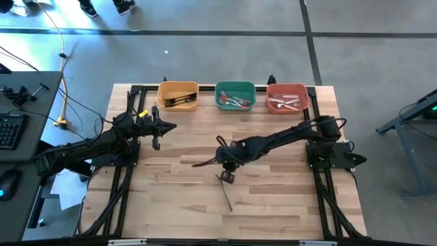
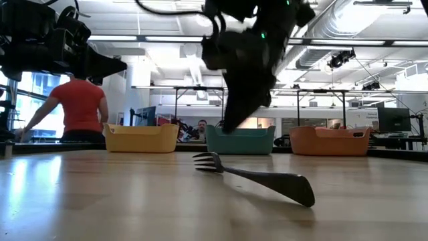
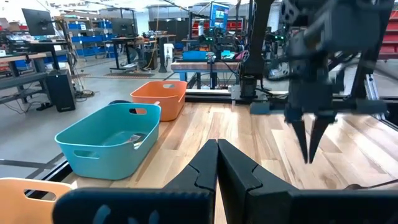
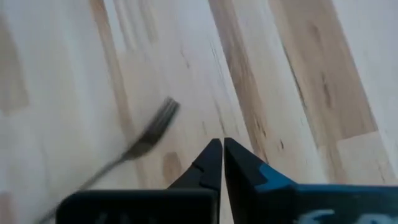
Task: Sort silverware by color (type)
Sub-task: Put the black fork into the yellow bin
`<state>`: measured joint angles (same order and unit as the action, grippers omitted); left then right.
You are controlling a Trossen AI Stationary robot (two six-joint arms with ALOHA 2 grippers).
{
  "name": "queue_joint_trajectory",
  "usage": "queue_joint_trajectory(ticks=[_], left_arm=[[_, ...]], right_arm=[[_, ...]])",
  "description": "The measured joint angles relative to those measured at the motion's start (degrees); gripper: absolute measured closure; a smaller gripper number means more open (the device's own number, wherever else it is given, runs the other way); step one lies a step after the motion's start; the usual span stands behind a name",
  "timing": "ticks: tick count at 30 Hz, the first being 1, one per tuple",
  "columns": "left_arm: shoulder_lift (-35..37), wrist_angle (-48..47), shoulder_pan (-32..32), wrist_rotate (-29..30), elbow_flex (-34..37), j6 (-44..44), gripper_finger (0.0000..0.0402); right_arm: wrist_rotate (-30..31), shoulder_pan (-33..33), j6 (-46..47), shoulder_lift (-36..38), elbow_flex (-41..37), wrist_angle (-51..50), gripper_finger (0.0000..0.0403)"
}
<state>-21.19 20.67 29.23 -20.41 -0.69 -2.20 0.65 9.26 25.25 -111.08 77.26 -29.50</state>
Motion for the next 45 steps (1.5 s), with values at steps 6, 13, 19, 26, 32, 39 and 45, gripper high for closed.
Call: queue_joint_trajectory(ticks=[6, 13, 19, 26, 32, 39, 45], left_arm=[[0.0, -0.1, -0.02, 0.04, 0.0, 0.0, 0.0401], [-0.02, -0.07, -0.02, 0.09, 0.0, 0.0, 0.0401], [-0.01, -0.33, -0.02, 0.16, 0.0, 0.13, 0.0401], [0.0, -0.92, -0.02, 0.18, 0.0, 0.42, 0.0401], [0.0, -1.11, -0.02, 0.2, 0.0, 0.44, 0.0401], [0.25, -1.18, -0.02, 0.19, 0.0, 0.52, 0.0402], [2.32, -1.91, -0.01, 0.11, 0.0, 0.64, 0.0401]], right_arm=[[-0.79, 2.38, 8.77, 0.95, 1.7, -0.09, 0.0351], [-1.75, 6.26, 21.25, -1.69, 1.75, 4.23, 0.0247], [-1.73, 6.37, 22.62, -4.69, 1.75, 4.9, 0.0219], [-0.78, 5.38, 21.62, -6.93, 1.75, 5.48, 0.0241], [-0.18, 4.58, 18.9, -7.33, 1.75, 5.06, 0.029], [-0.66, 2.95, 9.44, -7.18, 1.75, 4.26, 0.0392], [-0.04, -1.33, 2.0, -4.18, 1.79, 4.07, 0.0399]])
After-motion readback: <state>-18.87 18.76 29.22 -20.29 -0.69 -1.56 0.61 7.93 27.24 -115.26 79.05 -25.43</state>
